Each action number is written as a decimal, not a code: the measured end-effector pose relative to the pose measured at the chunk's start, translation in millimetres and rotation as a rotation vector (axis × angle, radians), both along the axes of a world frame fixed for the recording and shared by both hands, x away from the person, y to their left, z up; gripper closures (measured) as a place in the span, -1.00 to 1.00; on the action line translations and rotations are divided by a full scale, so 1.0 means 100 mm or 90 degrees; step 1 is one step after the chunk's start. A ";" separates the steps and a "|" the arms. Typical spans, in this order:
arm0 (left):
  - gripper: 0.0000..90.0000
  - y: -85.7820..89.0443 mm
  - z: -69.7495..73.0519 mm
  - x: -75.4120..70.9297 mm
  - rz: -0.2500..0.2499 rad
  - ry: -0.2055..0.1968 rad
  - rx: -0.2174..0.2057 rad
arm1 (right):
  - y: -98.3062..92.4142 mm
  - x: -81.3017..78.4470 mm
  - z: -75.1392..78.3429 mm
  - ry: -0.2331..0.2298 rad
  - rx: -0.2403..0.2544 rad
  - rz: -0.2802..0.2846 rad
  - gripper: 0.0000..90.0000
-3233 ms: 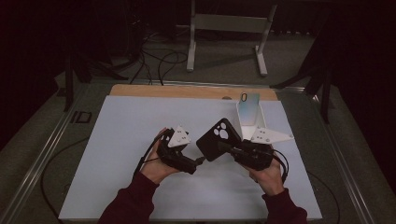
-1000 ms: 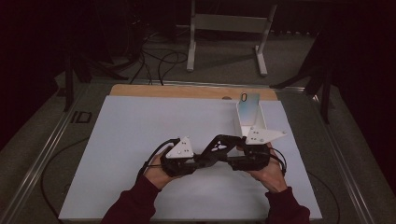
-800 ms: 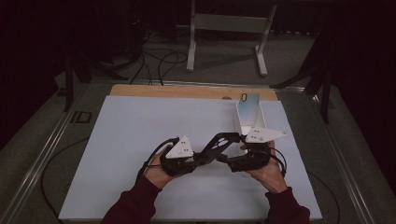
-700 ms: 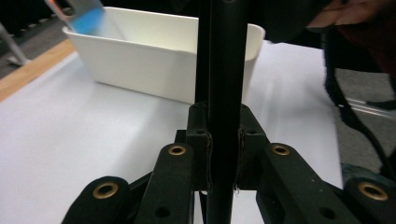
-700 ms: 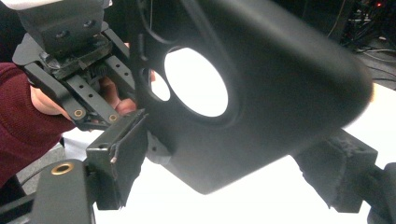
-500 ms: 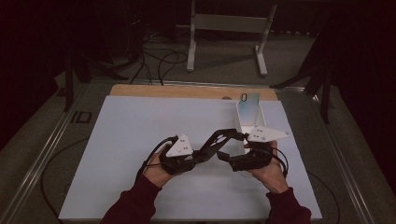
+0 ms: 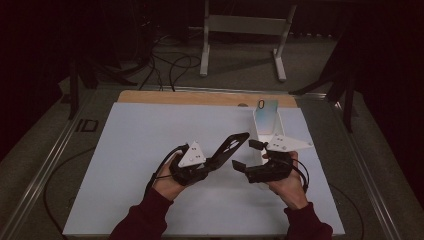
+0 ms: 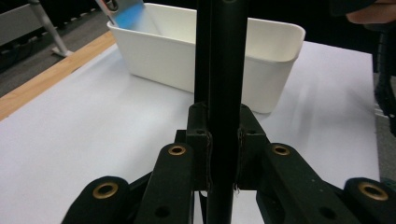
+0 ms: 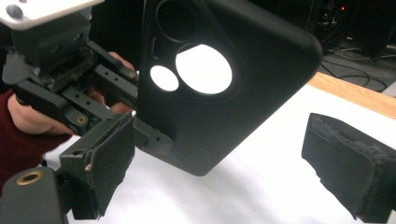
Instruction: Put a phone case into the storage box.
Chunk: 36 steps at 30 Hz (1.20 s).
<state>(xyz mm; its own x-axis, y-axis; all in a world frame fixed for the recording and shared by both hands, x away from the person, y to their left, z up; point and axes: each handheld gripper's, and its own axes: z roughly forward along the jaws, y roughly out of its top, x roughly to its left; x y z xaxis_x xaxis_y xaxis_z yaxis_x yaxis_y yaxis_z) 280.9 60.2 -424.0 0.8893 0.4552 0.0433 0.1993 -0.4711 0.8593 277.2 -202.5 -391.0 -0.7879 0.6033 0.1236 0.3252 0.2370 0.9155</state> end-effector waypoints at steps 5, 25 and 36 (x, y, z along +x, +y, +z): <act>0.79 0.00 0.00 0.00 0.012 -0.003 -0.001 | 0.01 0.01 -0.01 0.009 0.014 -0.012 -0.79; 0.79 -0.05 -0.01 0.00 0.052 -0.011 -0.007 | 0.12 0.05 0.01 0.021 0.095 -0.066 -0.80; 0.79 -0.06 -0.02 -0.01 0.051 -0.012 -0.009 | 0.16 0.08 0.04 0.030 0.126 -0.087 -0.80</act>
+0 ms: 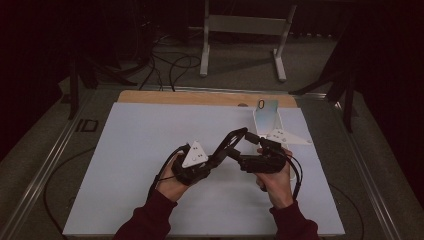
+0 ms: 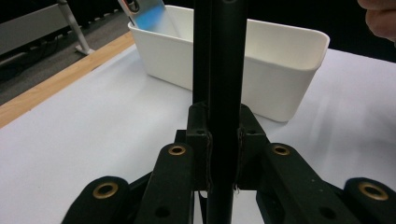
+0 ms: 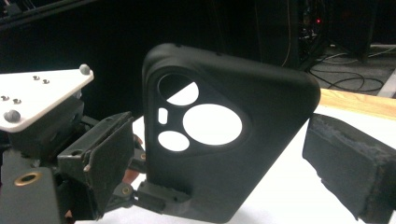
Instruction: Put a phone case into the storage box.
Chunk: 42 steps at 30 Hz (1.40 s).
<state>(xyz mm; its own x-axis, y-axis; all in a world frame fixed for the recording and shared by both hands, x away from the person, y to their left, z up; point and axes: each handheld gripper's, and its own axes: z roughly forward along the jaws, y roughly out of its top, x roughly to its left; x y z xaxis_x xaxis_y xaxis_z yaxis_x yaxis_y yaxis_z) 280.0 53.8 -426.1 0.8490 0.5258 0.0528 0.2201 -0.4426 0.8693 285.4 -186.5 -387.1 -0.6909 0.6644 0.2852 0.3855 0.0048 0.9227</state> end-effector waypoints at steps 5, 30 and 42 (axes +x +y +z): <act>0.79 -0.01 0.00 -0.01 -0.001 -0.001 0.000 | 0.02 0.01 0.01 0.002 0.011 -0.015 -0.80; 0.78 -0.15 -0.04 -0.05 -0.035 0.028 -0.018 | 0.10 0.03 0.02 0.002 0.036 -0.058 -0.72; 0.67 -0.12 -0.02 -0.04 -0.034 0.025 -0.025 | 0.10 0.02 0.03 0.003 0.019 -0.061 -0.69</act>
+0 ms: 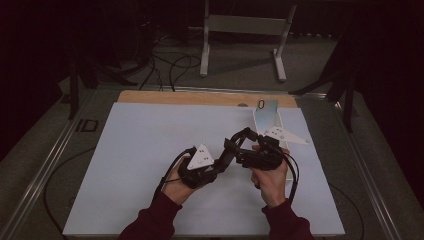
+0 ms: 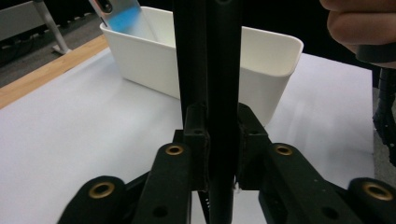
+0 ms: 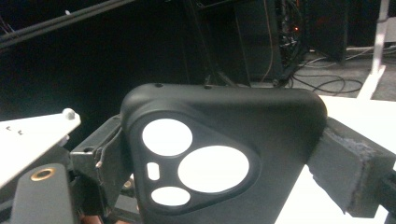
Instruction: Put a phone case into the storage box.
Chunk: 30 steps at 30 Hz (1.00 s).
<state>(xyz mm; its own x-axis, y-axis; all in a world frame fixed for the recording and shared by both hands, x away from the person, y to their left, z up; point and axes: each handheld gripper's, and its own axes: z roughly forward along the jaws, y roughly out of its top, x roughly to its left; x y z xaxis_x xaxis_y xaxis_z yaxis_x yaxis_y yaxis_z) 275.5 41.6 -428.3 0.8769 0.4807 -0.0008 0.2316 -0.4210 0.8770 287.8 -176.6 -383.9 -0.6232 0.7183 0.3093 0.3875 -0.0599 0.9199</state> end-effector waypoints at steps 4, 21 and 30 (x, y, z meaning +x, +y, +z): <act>0.51 0.02 0.01 0.01 0.005 0.000 -0.001 | 0.00 0.00 0.00 0.000 -0.003 -0.001 -0.69; -0.41 0.12 0.05 0.04 0.069 -0.012 0.003 | -0.02 0.01 0.03 -0.004 -0.010 -0.001 -0.70; -0.74 0.20 0.05 0.08 0.110 -0.008 0.013 | -0.03 0.03 0.06 -0.010 -0.017 -0.005 -0.70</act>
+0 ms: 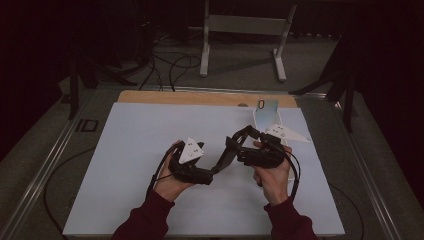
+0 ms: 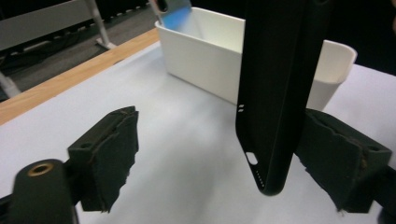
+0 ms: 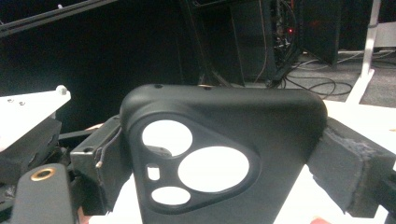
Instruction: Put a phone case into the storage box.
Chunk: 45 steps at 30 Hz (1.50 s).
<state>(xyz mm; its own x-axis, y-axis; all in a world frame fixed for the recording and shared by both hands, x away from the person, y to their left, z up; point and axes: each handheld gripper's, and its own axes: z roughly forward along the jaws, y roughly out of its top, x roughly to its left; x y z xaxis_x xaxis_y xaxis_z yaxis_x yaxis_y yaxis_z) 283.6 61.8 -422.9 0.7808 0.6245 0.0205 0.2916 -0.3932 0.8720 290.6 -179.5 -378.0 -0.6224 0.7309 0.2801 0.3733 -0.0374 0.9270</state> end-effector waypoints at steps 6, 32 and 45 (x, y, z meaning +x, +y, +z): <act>-0.84 0.06 0.00 0.02 0.020 0.007 0.003 | 0.00 0.02 0.02 -0.004 -0.007 -0.004 -0.69; -0.95 0.43 -0.01 0.06 0.077 -0.001 0.005 | -0.13 0.22 0.10 -0.016 -0.041 -0.056 -0.68; -0.98 0.66 -0.10 0.05 0.110 0.003 0.013 | -0.28 0.43 0.15 -0.026 -0.059 -0.105 -0.68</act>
